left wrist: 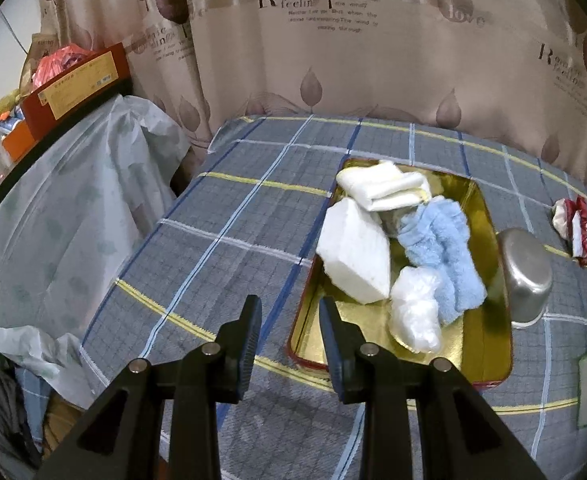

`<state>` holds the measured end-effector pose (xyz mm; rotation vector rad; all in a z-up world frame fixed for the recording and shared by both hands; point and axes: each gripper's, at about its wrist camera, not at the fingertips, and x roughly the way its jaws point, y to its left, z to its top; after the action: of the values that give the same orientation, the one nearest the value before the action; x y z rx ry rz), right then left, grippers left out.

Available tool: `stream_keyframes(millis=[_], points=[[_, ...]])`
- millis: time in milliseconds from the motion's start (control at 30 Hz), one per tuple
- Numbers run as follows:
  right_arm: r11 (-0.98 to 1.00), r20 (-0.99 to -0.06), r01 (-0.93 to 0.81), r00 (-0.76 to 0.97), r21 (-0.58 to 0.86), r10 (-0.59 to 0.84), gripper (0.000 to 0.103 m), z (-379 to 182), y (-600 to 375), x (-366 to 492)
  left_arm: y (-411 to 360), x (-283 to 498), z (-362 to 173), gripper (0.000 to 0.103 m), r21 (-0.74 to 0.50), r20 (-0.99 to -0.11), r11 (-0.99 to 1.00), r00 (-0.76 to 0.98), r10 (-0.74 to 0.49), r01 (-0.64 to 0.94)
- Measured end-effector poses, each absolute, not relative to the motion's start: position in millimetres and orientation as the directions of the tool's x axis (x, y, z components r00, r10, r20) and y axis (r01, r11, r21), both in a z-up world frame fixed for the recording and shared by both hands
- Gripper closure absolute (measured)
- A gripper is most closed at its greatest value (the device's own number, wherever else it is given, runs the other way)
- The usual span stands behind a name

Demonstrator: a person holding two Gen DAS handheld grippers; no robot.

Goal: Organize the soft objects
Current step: 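Carry the white fluffy slipper into the gold tray and open the right gripper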

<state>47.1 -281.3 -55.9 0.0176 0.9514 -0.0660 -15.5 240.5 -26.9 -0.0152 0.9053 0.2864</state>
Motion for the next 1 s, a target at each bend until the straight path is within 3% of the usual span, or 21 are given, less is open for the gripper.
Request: stream_keyframes(millis=[400,700,1000], points=[[0.965,-0.803,-0.258,0.564,0.049,0.192,0.067,-3.1,-151.9,22.5,266.1,-17.9,-33.2,0.073,0.044,-0.798,0.943,0.556,0.232,-0.331],[0.865,-0.804,-0.486,0.463,0.122,0.374,0.067,-16.1,-29.2,13.6,286.7,-21.0,-30.3,0.073,0.038,-0.798,0.921,0.543,0.261,-0.387],[0.806,-0.814,-0.579,0.408,0.120,0.414,0.067,-36.2,57.0,26.4,309.2,-26.3,-27.4,0.073,0.038,-0.800,0.899,0.526,0.290,-0.437]])
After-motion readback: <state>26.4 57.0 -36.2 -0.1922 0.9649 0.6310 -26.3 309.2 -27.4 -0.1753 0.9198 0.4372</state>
